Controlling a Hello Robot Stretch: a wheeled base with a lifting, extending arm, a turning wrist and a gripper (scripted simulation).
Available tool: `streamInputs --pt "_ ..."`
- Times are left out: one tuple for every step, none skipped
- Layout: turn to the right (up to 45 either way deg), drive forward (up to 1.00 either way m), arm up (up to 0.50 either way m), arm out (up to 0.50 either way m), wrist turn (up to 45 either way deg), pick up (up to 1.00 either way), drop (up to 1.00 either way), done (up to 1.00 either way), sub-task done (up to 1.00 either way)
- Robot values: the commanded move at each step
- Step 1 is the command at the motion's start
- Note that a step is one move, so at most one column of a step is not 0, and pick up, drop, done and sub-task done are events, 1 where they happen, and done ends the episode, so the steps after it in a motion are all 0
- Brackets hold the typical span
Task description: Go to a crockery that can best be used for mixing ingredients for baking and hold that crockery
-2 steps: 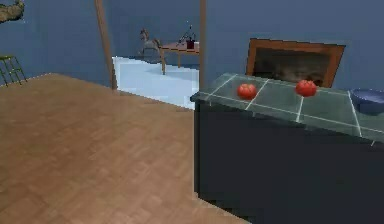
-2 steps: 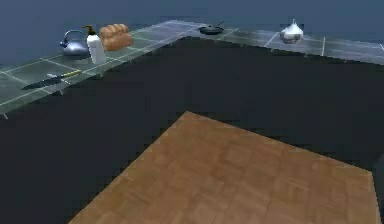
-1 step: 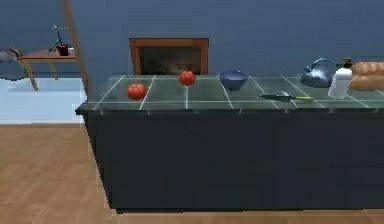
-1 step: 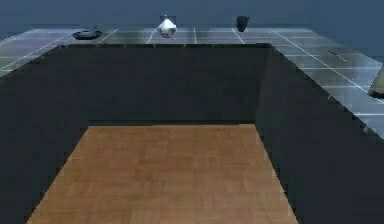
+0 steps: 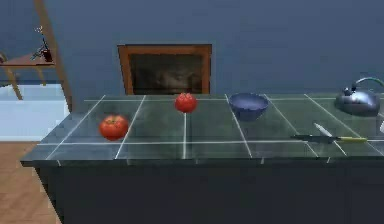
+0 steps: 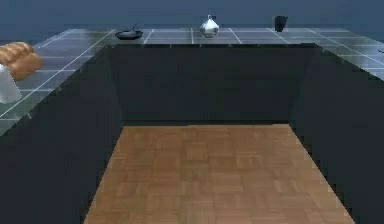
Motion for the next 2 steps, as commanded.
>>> streamInputs --pt "-45.0 0.00 0.00 0.00 0.0 0.00 0.00 0.00 0.00" --pt "-27.0 0.00 0.00 0.00 0.0 0.00 0.00 0.00 0.00"
